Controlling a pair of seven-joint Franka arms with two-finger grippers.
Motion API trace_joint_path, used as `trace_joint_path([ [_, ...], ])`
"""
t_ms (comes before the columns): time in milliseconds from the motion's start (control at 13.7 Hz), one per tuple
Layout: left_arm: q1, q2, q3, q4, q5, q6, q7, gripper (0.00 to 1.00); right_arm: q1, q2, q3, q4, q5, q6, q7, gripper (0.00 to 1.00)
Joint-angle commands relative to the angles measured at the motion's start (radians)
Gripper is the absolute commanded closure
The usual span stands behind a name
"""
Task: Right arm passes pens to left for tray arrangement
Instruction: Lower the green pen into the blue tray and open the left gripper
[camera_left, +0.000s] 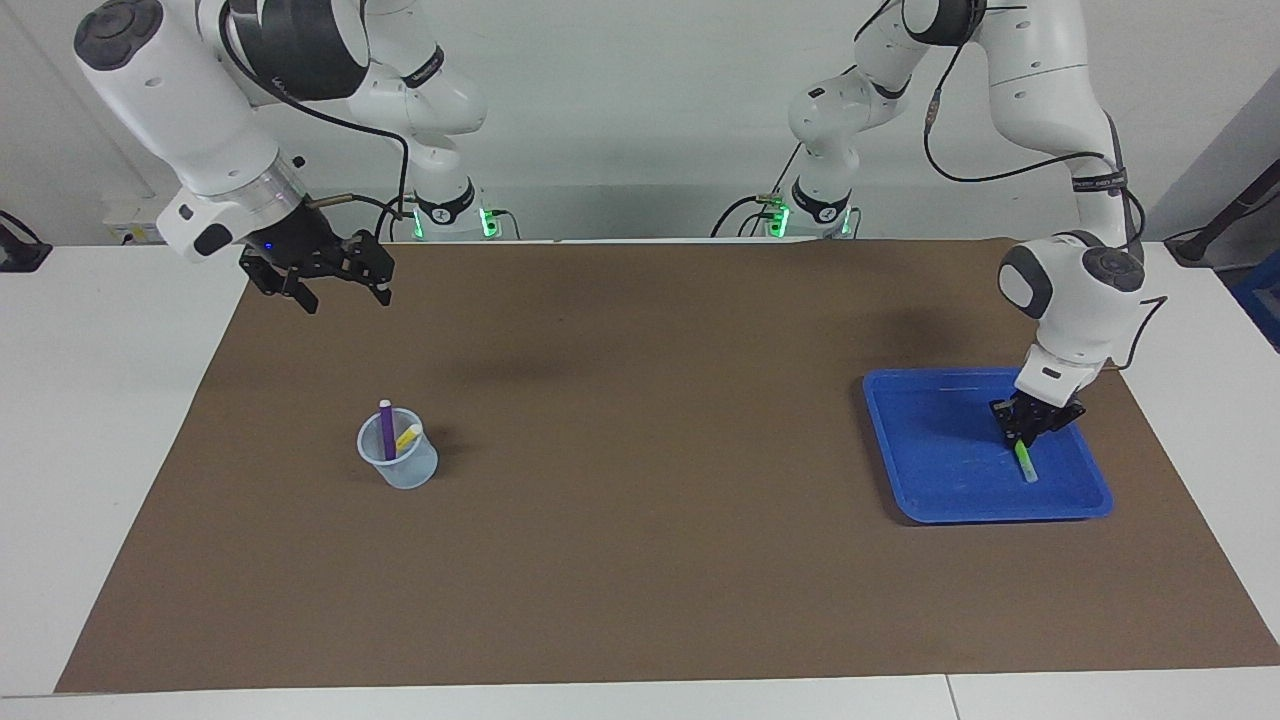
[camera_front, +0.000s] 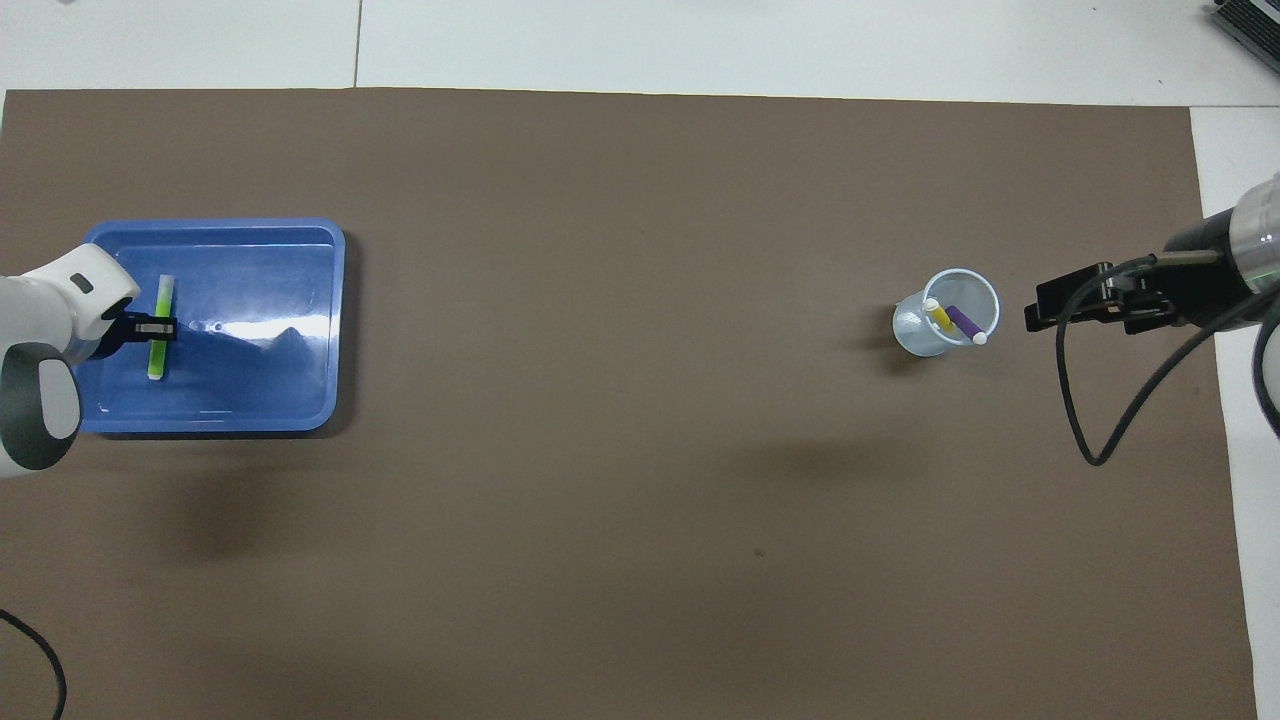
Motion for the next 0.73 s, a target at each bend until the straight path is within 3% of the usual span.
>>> trace_joint_path([
  [0,0.005,-0.003,-0.005,0.051,0.023,-0.073,0.006,0.5,-0.01,-0.026,0.007,-0.025,-0.02,-0.009,-0.028,0.0],
  [293,-0.053,-0.009,-0.006,0.249,0.017,-0.369,-0.023,0.5,-0.01,-0.026,0.008,-0.025,-0.02,-0.009,-0.028,0.0],
  [659,-0.086,-0.055,-0.017,0.28,-0.042,-0.467,-0.161,0.42,-0.01,-0.026,0.007,-0.025,-0.02,-0.009,-0.026,0.0],
])
